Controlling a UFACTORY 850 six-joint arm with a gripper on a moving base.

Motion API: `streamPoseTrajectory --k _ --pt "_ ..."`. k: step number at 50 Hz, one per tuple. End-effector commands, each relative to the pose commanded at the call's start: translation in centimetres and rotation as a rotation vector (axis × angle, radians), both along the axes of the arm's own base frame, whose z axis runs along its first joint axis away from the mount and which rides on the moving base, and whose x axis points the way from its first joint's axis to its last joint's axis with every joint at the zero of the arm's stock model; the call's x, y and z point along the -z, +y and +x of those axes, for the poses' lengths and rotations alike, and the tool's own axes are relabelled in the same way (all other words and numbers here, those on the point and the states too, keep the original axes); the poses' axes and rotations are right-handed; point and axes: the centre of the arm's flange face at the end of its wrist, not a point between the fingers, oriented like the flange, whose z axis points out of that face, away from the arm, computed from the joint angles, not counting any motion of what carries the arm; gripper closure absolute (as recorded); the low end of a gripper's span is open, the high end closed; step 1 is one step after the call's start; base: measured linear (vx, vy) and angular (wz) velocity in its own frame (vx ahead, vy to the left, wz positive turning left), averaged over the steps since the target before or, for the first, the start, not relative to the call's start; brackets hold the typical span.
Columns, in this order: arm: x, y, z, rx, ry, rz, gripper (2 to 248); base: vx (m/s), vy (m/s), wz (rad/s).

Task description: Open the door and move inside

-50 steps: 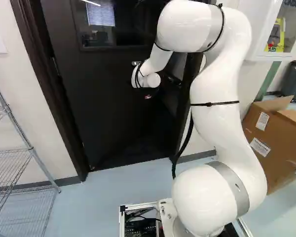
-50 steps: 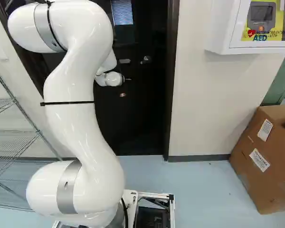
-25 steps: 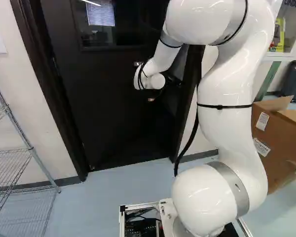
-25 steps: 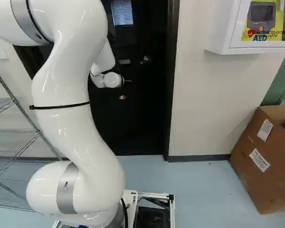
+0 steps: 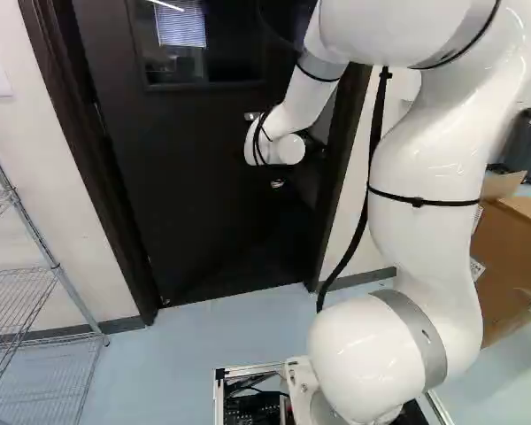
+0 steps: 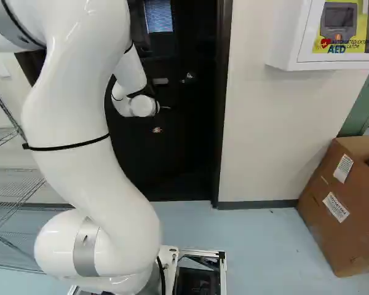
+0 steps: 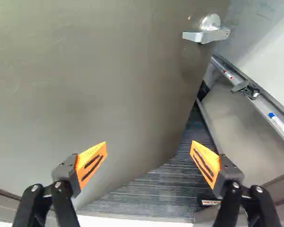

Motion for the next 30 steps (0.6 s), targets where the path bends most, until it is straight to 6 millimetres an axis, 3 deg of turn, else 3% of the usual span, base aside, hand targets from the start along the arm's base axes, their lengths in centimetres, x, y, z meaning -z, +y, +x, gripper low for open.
streamPoseTrajectory --k 30 --pt "-1.0 -1.1 -5.9 0.007 -0.069 0.009 3 0.000 0.000 0.000"
